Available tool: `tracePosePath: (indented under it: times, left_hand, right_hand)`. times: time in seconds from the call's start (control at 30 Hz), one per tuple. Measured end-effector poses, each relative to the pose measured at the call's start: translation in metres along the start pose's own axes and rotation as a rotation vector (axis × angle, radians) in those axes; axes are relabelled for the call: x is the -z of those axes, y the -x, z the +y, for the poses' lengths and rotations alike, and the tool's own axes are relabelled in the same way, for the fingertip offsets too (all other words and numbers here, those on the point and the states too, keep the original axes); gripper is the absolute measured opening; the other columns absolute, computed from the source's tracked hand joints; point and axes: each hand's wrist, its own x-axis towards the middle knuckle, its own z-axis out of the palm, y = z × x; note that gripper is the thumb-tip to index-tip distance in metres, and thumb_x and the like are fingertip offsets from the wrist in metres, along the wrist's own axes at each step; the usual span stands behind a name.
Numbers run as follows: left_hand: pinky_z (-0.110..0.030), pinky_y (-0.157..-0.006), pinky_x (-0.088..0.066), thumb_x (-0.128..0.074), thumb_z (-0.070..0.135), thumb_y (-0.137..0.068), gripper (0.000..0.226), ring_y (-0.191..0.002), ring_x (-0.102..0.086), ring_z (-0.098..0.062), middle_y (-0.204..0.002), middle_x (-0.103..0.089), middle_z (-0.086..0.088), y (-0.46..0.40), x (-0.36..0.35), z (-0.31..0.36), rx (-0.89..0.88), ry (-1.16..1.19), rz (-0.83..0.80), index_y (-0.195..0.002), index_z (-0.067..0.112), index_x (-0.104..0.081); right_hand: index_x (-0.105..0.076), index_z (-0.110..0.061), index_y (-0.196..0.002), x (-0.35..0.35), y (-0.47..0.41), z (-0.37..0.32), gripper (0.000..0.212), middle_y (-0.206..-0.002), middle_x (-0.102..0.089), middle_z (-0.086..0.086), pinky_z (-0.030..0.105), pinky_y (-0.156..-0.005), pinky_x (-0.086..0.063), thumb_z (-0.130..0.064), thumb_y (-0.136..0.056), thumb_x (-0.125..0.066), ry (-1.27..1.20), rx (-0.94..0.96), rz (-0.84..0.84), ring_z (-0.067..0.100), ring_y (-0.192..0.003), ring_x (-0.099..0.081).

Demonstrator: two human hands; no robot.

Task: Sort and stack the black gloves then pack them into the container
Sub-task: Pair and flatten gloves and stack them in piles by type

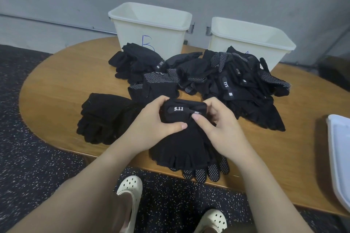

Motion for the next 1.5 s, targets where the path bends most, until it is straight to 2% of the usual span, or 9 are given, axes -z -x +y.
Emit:
tracePosePath:
  times: [0.07, 0.23, 0.5, 0.67, 0.87, 1.1, 1.33, 1.4, 1.5]
  left_hand:
    - [-0.046, -0.097, -0.057, -0.090, 0.026, -0.074, 0.052, -0.107, -0.072, -0.015, -0.114, -0.075, 0.004, 0.000, -0.001, 0.002, 0.047, 0.123, -0.034, -0.119, 0.023, -0.066]
    - [-0.037, -0.097, -0.058, -0.083, 0.008, -0.083, 0.036, -0.103, -0.074, -0.015, -0.109, -0.078, 0.003, 0.006, -0.006, 0.014, 0.114, 0.237, -0.145, -0.116, 0.018, -0.073]
    - [-0.037, -0.066, -0.064, -0.072, 0.006, -0.092, 0.015, -0.093, -0.076, -0.019, -0.100, -0.079, 0.001, 0.018, -0.012, 0.039, 0.083, 0.251, -0.173, -0.105, 0.012, -0.074]
    - [-0.044, -0.066, -0.063, -0.067, 0.014, -0.097, 0.009, -0.080, -0.076, -0.020, -0.092, -0.078, 0.003, 0.025, -0.034, 0.068, -0.030, 0.288, -0.121, -0.103, 0.017, -0.073]
    - [-0.053, -0.077, -0.063, -0.057, 0.033, -0.104, 0.019, -0.071, -0.077, -0.024, -0.085, -0.079, -0.002, 0.028, -0.097, 0.078, 0.058, 0.212, -0.236, -0.106, 0.019, -0.069]
    - [-0.044, -0.067, -0.065, -0.056, 0.032, -0.104, 0.021, -0.065, -0.075, -0.009, -0.094, -0.076, -0.003, 0.026, -0.146, 0.062, 0.166, -0.067, -0.344, -0.105, 0.013, -0.064]
    - [-0.028, -0.061, -0.059, -0.059, 0.037, -0.100, 0.028, -0.064, -0.067, -0.006, -0.077, -0.068, 0.009, 0.033, -0.144, 0.066, -0.117, -0.369, -0.126, -0.127, 0.029, -0.058]
    - [-0.026, -0.066, -0.056, -0.054, 0.027, -0.103, 0.028, -0.077, -0.065, -0.007, -0.090, -0.065, 0.013, 0.030, -0.142, 0.067, -0.301, -0.468, -0.092, -0.130, 0.028, -0.057]
    - [-0.036, -0.097, -0.055, -0.057, 0.013, -0.101, 0.035, -0.117, -0.061, -0.016, -0.131, -0.061, 0.006, 0.011, -0.152, 0.057, -0.558, -0.625, -0.187, -0.135, 0.021, -0.061]
  right_hand:
    - [-0.055, -0.014, -0.098, 0.003, 0.000, -0.001, 0.022, -0.097, -0.066, 0.014, 0.055, -0.084, -0.054, -0.034, -0.097, -0.066, -0.070, -0.010, 0.025, 0.032, -0.093, -0.064]
    - [-0.057, -0.007, -0.105, 0.014, 0.003, -0.009, 0.004, -0.104, -0.076, 0.003, 0.032, -0.085, -0.058, -0.005, -0.102, -0.060, -0.396, -0.036, 0.118, 0.019, -0.101, -0.072]
    - [-0.062, -0.009, -0.113, 0.035, 0.012, -0.025, 0.013, -0.107, -0.077, 0.010, 0.035, -0.089, -0.059, -0.010, -0.100, -0.060, -0.677, -0.101, 0.274, 0.026, -0.108, -0.072]
    - [-0.058, -0.006, -0.126, 0.065, 0.025, -0.032, 0.025, -0.119, -0.072, 0.016, 0.037, -0.080, -0.060, -0.014, -0.103, -0.054, -0.745, -0.092, 0.333, 0.028, -0.105, -0.069]
    - [-0.054, 0.001, -0.130, 0.124, 0.055, -0.008, 0.032, -0.113, -0.062, 0.023, 0.033, -0.058, -0.043, -0.006, -0.100, -0.047, -0.649, -0.162, 0.336, 0.033, -0.088, -0.057]
    - [-0.071, -0.011, -0.107, 0.133, 0.086, 0.048, 0.015, -0.103, -0.079, 0.005, 0.031, -0.076, -0.054, -0.005, -0.100, -0.060, -0.273, -0.542, 0.350, 0.022, -0.097, -0.074]
    - [-0.073, -0.019, -0.108, 0.142, 0.085, 0.059, 0.017, -0.098, -0.078, 0.000, 0.020, -0.071, -0.056, -0.009, -0.101, -0.062, -0.009, -0.558, 0.325, 0.016, -0.092, -0.073]
    - [-0.071, -0.025, -0.113, 0.141, 0.081, 0.063, 0.018, -0.099, -0.073, -0.005, 0.027, -0.075, -0.054, -0.015, -0.098, -0.065, 0.277, -0.526, 0.347, 0.009, -0.088, -0.068]
    - [-0.066, -0.017, -0.126, 0.135, 0.078, 0.065, 0.030, -0.107, -0.065, -0.008, 0.027, -0.090, -0.050, -0.014, -0.096, -0.066, 0.432, -0.389, 0.477, 0.008, -0.093, -0.062]
